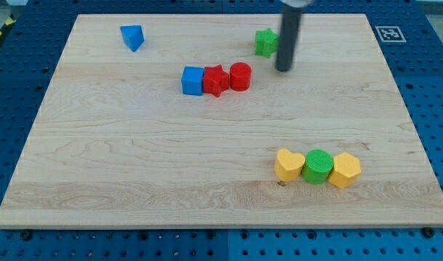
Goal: Push the green star down a bit
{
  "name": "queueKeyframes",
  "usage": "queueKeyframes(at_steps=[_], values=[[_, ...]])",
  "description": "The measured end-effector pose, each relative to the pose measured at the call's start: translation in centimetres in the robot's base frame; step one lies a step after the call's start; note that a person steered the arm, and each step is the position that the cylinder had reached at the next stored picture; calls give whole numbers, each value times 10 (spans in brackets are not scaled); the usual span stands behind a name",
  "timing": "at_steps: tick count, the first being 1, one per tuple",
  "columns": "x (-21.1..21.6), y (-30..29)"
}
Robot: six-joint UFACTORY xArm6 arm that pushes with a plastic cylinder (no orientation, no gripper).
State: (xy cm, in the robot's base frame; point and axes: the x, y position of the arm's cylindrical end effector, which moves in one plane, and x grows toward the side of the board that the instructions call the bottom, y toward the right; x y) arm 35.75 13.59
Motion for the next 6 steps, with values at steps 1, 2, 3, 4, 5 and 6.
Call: queueKeyframes(at_steps=[1,2,3,4,5,6], values=[[-10,44],[-66,44],[-84,-2],[-84,-55],[-95,-52],[-87,5]])
